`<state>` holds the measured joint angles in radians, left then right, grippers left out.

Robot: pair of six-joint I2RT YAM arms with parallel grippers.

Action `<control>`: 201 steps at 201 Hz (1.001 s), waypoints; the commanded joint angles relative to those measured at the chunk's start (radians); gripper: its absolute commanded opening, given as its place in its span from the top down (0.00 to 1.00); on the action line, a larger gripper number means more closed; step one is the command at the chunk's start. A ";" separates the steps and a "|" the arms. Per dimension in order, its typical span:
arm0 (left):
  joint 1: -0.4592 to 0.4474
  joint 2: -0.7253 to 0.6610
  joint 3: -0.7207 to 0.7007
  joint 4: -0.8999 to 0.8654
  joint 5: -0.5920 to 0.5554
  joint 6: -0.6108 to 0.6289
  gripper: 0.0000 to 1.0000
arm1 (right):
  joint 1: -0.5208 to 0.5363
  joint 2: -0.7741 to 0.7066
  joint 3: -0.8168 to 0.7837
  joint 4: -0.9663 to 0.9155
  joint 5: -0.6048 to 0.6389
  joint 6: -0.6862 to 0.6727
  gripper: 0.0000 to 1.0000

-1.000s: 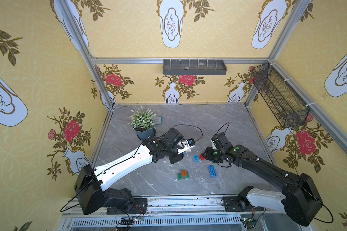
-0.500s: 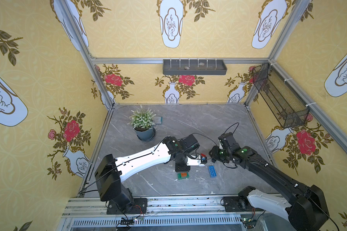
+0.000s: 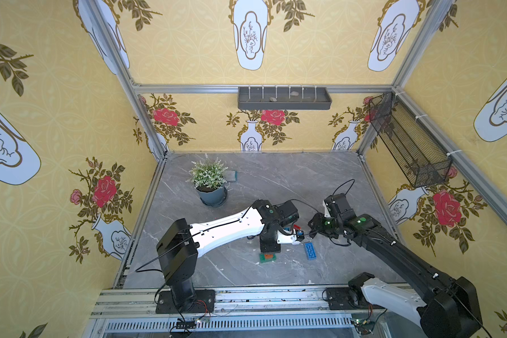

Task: Assemble the number 1 with lego
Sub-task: Assemble the lego brick with the lego brick.

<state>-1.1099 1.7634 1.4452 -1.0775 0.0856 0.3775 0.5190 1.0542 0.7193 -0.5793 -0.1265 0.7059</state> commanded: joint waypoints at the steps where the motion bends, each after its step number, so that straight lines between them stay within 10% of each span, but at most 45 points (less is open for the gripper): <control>1: 0.000 0.020 0.000 -0.001 -0.024 -0.067 1.00 | -0.015 -0.009 0.004 0.003 -0.026 -0.007 0.59; 201: -0.007 0.012 -0.107 0.090 -0.063 -0.142 1.00 | -0.037 0.000 -0.005 0.006 -0.061 -0.020 0.59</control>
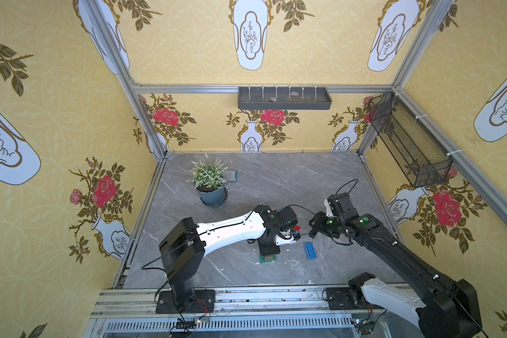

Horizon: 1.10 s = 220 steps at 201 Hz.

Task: Assemble the number 1 with lego
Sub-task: Assemble the lego brick with the lego brick.

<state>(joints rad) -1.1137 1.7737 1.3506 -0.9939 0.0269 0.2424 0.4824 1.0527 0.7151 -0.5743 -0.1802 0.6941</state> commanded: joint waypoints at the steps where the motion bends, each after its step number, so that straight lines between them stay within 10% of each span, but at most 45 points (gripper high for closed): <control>1: -0.003 0.002 -0.014 0.006 -0.004 -0.006 1.00 | -0.001 0.001 0.000 0.001 -0.007 -0.008 0.59; 220: -0.017 0.014 -0.028 -0.002 -0.044 -0.057 0.96 | -0.006 0.000 0.001 0.004 -0.013 -0.017 0.58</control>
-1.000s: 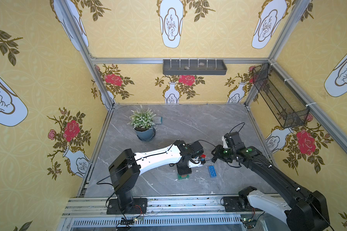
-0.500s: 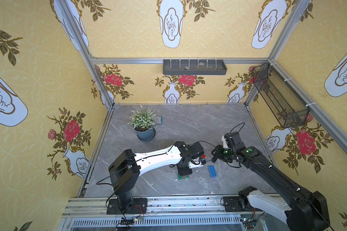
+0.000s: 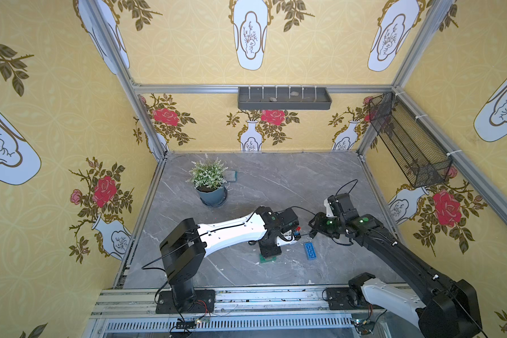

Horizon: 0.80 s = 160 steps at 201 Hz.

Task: Assemble the number 1 with lego
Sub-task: Assemble the lego brick with the lego brick.

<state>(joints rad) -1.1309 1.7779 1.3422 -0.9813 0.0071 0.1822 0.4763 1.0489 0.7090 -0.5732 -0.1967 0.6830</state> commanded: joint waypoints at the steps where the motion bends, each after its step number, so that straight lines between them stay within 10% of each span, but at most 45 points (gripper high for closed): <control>1: 0.000 0.009 -0.020 -0.014 -0.025 0.003 0.96 | 0.000 0.004 0.007 0.002 0.003 -0.006 0.58; 160: 0.000 0.003 -0.039 0.007 -0.045 0.016 0.84 | -0.001 0.010 0.018 0.007 0.000 0.000 0.58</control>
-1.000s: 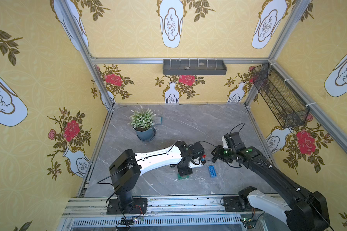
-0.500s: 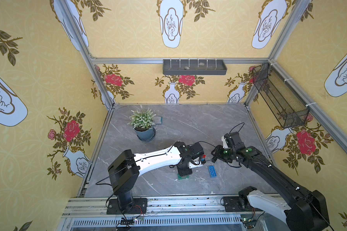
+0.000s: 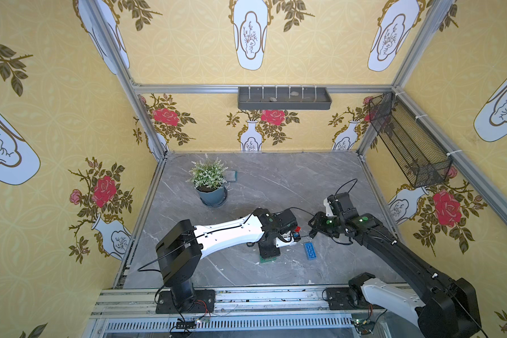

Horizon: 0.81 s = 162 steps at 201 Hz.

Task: Assemble the number 1 with lego
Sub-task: Assemble the lego brick with the lego brick.

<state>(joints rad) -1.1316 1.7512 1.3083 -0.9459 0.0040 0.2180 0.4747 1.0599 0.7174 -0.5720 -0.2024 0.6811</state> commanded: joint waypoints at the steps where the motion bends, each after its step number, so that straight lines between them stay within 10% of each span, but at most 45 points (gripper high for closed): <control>1: 0.001 0.031 -0.005 -0.029 -0.042 -0.022 0.85 | 0.001 -0.001 0.011 0.006 0.006 0.003 0.58; 72: -0.002 0.035 -0.006 -0.054 -0.114 -0.098 0.87 | 0.001 -0.006 0.010 0.003 0.008 0.002 0.58; 162: -0.005 0.021 -0.009 -0.016 -0.110 -0.098 0.67 | 0.001 -0.019 0.006 -0.005 0.009 0.002 0.58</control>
<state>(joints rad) -1.1381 1.7565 1.3125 -0.9520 -0.0200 0.1230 0.4747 1.0477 0.7208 -0.5728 -0.2020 0.6811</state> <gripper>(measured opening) 0.321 0.419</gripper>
